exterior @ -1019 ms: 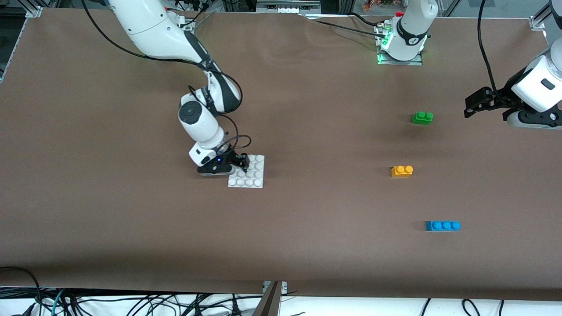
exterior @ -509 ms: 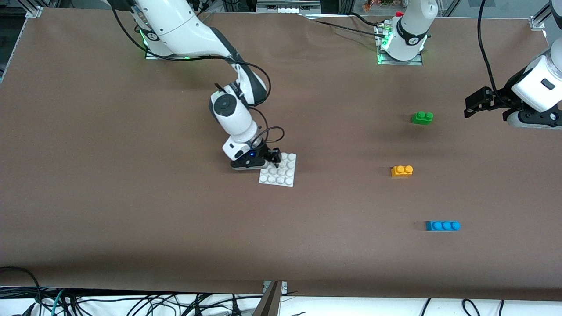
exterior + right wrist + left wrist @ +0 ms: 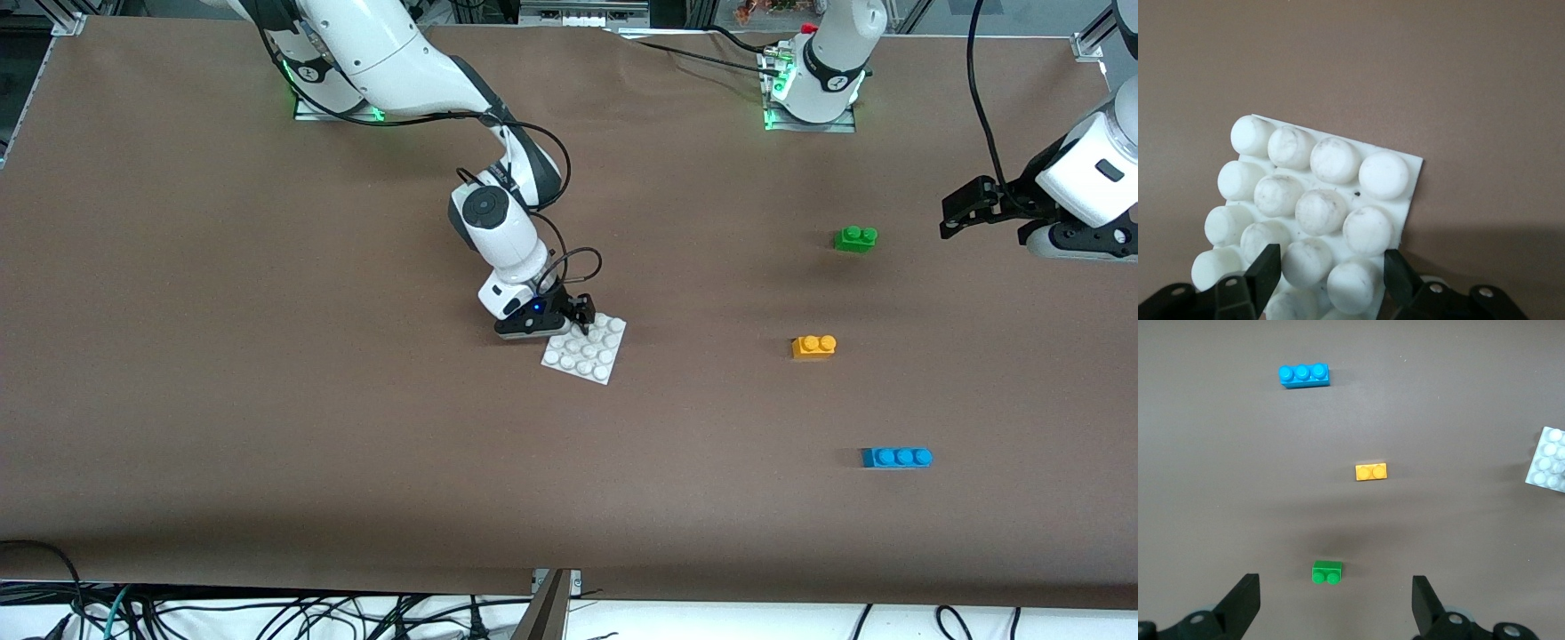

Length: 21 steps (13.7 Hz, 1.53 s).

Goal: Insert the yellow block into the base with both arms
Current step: 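Slide the white base plate with the right gripper toward the yellow block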

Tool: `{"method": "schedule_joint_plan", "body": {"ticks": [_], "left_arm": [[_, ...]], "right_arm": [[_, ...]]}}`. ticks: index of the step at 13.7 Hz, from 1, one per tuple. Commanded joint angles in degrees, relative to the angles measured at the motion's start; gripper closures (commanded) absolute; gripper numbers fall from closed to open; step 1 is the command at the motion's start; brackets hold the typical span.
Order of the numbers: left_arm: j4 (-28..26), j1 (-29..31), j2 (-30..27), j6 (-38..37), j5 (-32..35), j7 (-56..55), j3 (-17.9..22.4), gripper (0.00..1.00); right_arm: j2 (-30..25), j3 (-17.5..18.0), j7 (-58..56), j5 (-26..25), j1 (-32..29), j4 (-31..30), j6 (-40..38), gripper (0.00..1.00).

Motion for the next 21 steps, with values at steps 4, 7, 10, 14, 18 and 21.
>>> {"method": "schedule_joint_plan", "body": {"ticks": [4,7,10,14,18,21], "left_arm": [[1.57,0.13,0.63,-1.06,-0.93,0.73,-0.05,0.00],[1.57,0.13,0.63,-1.06,-0.93,0.73,-0.05,0.00],[1.57,0.22,0.63,-1.06,-0.93,0.73,-0.05,0.00],[1.66,0.13,0.63,-1.06,-0.93,0.82,-0.05,0.00],[1.57,0.22,0.63,-1.06,-0.93,0.82,-0.05,0.00],[1.66,0.13,0.63,-1.06,-0.93,0.82,-0.14,0.00]], "right_arm": [[5.90,-2.70,-0.35,-3.85,0.19,6.27,0.57,0.29],[6.08,-2.70,-0.35,-6.32,0.28,7.06,0.57,0.29],[5.55,-2.70,-0.35,-10.52,1.07,6.97,0.65,0.29],[5.47,-2.87,-0.44,-17.38,1.77,6.80,0.57,0.29],[4.85,-2.79,-0.53,-20.20,2.47,6.88,0.48,0.29],[4.67,-2.79,-0.35,-20.12,4.23,7.06,0.57,0.29]]}}
